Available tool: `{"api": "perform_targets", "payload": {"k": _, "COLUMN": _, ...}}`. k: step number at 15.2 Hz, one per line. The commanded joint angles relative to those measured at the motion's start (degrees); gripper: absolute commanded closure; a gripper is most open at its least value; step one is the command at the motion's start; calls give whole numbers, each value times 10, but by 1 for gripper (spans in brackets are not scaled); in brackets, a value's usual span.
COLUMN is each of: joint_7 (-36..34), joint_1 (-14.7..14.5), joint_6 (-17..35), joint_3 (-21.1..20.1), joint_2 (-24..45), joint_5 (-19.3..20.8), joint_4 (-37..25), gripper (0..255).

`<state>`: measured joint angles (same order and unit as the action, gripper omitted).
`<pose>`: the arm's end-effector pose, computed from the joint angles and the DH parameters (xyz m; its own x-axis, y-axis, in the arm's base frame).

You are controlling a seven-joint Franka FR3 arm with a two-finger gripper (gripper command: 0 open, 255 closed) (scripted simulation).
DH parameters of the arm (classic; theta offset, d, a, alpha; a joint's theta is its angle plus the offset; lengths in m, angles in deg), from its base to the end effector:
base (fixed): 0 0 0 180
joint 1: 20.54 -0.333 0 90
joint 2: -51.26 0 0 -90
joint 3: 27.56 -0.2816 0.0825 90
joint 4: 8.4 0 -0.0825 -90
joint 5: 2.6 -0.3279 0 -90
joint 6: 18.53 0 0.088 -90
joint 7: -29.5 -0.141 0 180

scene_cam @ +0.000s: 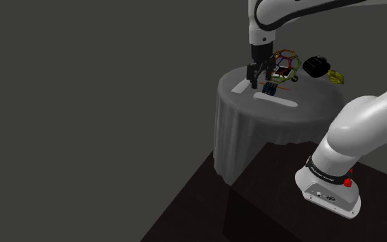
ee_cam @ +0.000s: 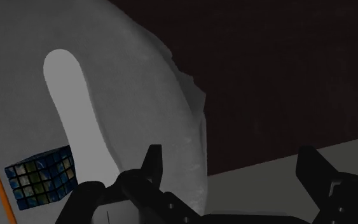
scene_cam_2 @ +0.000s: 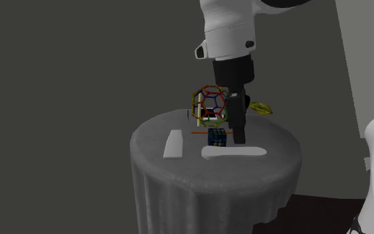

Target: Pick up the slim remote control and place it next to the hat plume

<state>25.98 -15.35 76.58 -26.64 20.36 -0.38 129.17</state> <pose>0.3196 -0.0396 0.4462 0.9673 -0.1579 -0.1983 -0.1527 -0.9874 0.0411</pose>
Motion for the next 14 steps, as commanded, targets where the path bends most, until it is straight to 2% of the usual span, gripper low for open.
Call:
{"api": "perform_targets", "payload": {"k": 1, "joint_7": -48, "joint_1": 12, "joint_6": 34, "joint_3": -4, "joint_2": 39, "joint_5": -7, "joint_4": -13, "gripper": 0}}
{"api": "perform_targets", "payload": {"k": 7, "joint_7": -172, "joint_1": 49, "joint_6": 119, "joint_3": -1, "joint_2": 155, "joint_5": -17, "joint_4": -66, "gripper": 0}}
{"api": "perform_targets", "payload": {"k": 14, "joint_7": -303, "joint_1": 85, "joint_6": 194, "joint_3": 19, "joint_2": 276, "joint_5": -22, "joint_4": -140, "gripper": 0}}
